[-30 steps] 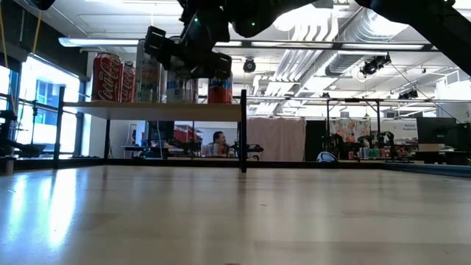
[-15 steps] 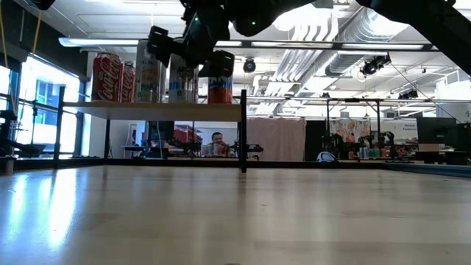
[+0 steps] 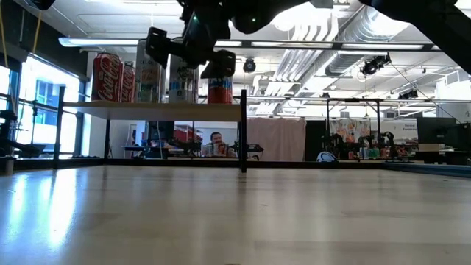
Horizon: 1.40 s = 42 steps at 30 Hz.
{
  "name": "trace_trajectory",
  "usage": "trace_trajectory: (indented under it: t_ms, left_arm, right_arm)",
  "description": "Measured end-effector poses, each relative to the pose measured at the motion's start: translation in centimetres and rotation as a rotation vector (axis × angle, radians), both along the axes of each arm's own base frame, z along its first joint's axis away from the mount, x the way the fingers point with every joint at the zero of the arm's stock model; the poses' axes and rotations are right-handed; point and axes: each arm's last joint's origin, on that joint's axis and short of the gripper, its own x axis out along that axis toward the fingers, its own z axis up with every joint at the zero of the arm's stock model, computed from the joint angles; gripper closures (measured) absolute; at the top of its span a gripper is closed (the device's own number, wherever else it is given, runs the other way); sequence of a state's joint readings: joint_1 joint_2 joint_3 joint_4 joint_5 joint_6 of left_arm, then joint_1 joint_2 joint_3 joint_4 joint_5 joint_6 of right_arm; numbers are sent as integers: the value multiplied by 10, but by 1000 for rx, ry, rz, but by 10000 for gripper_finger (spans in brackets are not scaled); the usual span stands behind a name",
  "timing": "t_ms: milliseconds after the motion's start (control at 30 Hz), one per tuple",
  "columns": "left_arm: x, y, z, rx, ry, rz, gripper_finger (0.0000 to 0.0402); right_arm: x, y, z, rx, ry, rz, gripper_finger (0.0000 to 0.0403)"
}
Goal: Place canned beverage on shelf
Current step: Put the orange soda can on the shelf aligned with the other orange soda can
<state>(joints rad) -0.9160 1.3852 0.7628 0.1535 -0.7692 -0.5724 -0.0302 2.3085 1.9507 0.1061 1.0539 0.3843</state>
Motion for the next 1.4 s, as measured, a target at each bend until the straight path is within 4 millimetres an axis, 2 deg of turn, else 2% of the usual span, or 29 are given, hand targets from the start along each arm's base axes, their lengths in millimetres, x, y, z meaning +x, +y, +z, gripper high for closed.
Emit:
trace_trajectory:
  t_ms: [233, 400, 533, 667, 767, 933, 1067, 1133, 1233, 1300, 1400]
  left_arm:
    - [0, 0, 0, 0, 0, 0, 14]
    - [0, 0, 0, 0, 0, 0, 14]
    - [0, 0, 0, 0, 0, 0, 14]
    - [0, 0, 0, 0, 0, 0, 14]
    - [0, 0, 0, 0, 0, 0, 14]
    - [0, 0, 0, 0, 0, 0, 14]
    - [0, 0, 0, 0, 0, 0, 14]
    - [0, 0, 0, -1, 0, 0, 14]
    - [0, 0, 0, -1, 0, 0, 14]
    - [0, 0, 0, -1, 0, 0, 14]
    - [0, 0, 0, -1, 0, 0, 14]
  right_arm:
    - [-1, 24, -1, -15, -2, -41, 4]
    - [-2, 53, -1, -26, 5, -20, 4]
    - [-6, 85, -3, -43, 17, -31, 3]
    - [-17, 130, -9, -80, 67, -43, 3]
    - [-35, 174, -18, -125, 119, -36, 3]
    - [-79, 248, -32, -195, 108, 31, 4]
    - [-115, 284, -42, -199, 98, 134, 4]
    - [-130, 292, -47, -141, 118, 189, 4]
    - [-149, 297, -57, 101, 210, 238, 4]
    - [-159, 295, -62, 291, 258, 188, 4]
    - [-172, 290, -67, 571, 309, 17, 5]
